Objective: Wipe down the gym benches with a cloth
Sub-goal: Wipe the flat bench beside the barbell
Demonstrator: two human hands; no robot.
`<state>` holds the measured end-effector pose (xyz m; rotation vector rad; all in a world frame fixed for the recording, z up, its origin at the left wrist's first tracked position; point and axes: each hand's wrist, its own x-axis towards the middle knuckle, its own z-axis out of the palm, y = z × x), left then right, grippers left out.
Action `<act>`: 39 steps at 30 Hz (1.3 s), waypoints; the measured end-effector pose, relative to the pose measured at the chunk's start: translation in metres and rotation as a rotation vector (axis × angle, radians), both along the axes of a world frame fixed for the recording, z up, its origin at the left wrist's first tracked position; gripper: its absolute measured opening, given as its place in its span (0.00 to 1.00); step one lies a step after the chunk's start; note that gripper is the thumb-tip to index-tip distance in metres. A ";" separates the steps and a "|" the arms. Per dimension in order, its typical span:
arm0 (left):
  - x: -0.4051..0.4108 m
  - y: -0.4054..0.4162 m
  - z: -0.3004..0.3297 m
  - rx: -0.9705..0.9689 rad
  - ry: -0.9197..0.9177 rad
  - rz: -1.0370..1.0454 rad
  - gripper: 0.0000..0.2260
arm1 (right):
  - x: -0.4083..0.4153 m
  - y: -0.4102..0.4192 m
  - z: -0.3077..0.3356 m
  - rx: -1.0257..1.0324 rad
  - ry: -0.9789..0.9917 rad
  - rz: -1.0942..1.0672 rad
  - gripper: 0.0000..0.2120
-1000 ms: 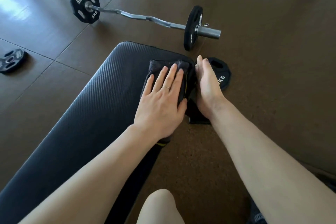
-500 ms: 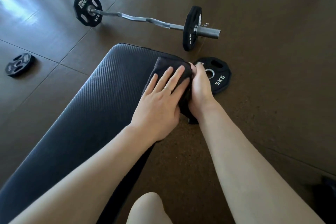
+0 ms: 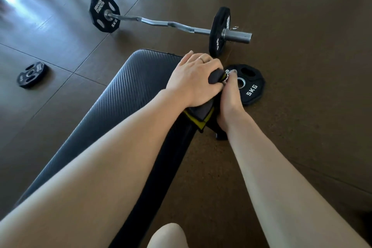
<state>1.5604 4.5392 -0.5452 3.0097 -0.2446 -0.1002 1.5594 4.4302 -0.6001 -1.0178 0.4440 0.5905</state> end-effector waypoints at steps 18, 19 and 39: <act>-0.021 0.036 -0.004 -0.021 -0.025 0.318 0.26 | -0.008 0.026 0.020 -0.501 -0.415 0.044 0.28; -0.025 0.033 -0.004 -0.025 -0.018 0.333 0.26 | -0.010 0.027 0.023 -0.581 -0.437 0.053 0.27; -0.060 0.091 -0.008 -0.040 -0.009 0.481 0.29 | -0.026 0.060 0.036 -1.667 -0.991 0.329 0.27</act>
